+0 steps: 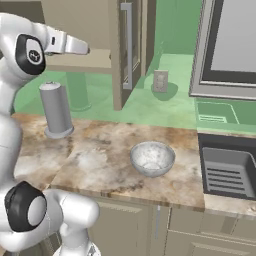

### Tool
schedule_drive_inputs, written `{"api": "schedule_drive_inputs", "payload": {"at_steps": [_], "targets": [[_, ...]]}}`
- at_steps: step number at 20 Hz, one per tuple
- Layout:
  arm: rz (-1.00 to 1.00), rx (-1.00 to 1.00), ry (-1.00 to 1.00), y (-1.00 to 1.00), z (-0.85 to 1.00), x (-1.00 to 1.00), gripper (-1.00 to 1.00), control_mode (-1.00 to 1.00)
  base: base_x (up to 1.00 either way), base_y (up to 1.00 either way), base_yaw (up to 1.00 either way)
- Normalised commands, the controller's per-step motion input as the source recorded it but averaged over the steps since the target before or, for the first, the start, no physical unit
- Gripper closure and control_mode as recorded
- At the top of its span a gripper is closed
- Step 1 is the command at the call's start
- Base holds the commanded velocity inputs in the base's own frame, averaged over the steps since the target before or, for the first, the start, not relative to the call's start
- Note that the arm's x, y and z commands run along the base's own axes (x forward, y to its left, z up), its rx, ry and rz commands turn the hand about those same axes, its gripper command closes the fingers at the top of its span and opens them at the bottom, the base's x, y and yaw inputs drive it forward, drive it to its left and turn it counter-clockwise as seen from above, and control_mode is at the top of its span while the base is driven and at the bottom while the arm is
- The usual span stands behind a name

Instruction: Retrieve the bottle and the shaker from the cabinet and place them next to the mixing bowl on the counter. Then add garlic from the fridge to the mixing bowl.

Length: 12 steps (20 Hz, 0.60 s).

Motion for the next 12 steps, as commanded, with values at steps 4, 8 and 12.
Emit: {"api": "schedule_drive_inputs", "payload": {"at_steps": [4,8,12], "targets": [[-0.08,0.05,0.06,-0.20,0.01,0.43,-1.00,-1.00,0.00,0.00,0.00],[0.04,0.01,0.00,-0.27,0.00,0.73,-1.00,-1.00,0.00,0.00,0.00],[0.05,0.00,0.00,-0.14,-0.01,0.73,-1.00,-1.00,0.00,0.00,0.00]]}}
